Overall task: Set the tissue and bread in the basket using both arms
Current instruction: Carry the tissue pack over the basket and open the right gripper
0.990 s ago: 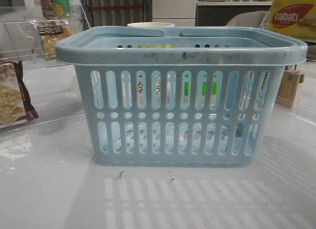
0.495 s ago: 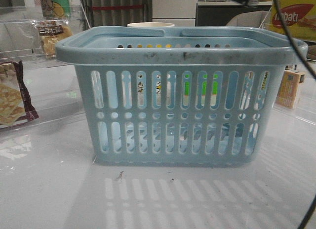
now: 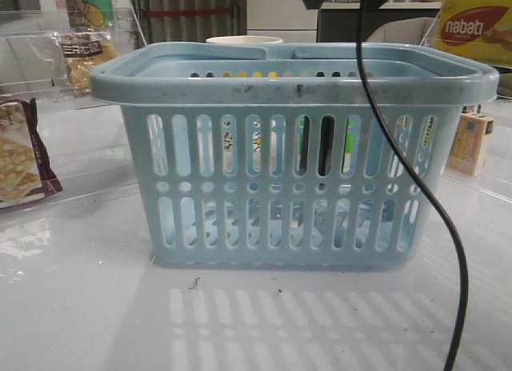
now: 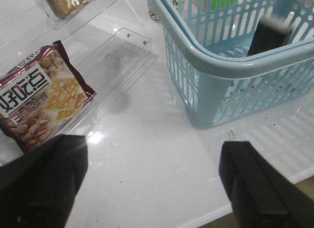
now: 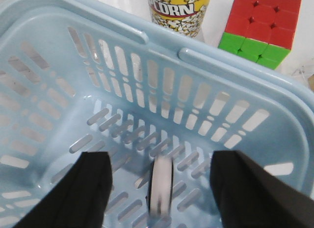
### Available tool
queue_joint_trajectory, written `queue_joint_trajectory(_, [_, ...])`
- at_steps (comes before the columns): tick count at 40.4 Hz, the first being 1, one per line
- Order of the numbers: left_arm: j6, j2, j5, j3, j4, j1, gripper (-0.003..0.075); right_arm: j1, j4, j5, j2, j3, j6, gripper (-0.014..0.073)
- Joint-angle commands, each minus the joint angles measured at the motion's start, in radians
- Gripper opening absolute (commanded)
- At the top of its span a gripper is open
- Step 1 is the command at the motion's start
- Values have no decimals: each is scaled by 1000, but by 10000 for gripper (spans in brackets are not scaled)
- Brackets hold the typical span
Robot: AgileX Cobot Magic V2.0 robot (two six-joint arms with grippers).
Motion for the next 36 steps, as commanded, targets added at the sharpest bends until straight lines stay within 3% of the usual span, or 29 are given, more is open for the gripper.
queue_joint_trajectory(1, [0,8,-73,-28,0,-8,599,0,-29,-67,-70,-27,3,551])
queue_joint_trajectory(8, [0,8,-73,-28,0,-8,599,0,-40,-86,-189,41,-10,551])
queue_joint_trajectory(27, [0,8,-102,-27,-6,-8,599,0,-95,-167,-627,481,-49,551])
queue_joint_trajectory(36, [0,8,-108,-26,-10,-8,599,-1,-94,-174,-727,590,-47,551])
